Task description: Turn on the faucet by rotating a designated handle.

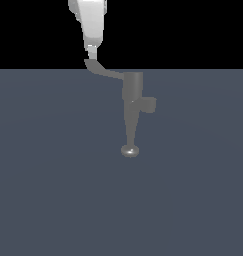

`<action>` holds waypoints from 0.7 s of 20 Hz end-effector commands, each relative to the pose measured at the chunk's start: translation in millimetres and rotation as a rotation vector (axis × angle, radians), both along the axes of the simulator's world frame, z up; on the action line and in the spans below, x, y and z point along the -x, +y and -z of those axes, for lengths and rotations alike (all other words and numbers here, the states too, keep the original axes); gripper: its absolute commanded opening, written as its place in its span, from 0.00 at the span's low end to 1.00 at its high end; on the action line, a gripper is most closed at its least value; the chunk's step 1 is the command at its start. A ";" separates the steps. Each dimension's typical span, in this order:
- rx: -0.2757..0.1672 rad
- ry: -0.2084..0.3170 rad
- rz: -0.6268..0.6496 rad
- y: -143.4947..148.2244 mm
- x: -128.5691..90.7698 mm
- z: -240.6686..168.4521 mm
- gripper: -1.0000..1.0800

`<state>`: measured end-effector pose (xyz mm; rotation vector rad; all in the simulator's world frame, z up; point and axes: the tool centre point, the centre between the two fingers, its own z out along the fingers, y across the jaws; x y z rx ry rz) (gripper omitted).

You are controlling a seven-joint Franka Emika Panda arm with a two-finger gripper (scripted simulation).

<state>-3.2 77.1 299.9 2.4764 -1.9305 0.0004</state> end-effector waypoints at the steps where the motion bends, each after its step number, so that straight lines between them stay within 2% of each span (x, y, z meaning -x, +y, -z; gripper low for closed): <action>1: -0.001 -0.001 0.006 0.6 -0.9 0.8 0.00; 5: -0.001 -0.001 0.005 0.5 -0.7 0.8 0.00; 14: -0.001 -0.001 0.006 -6.7 25.0 0.9 0.00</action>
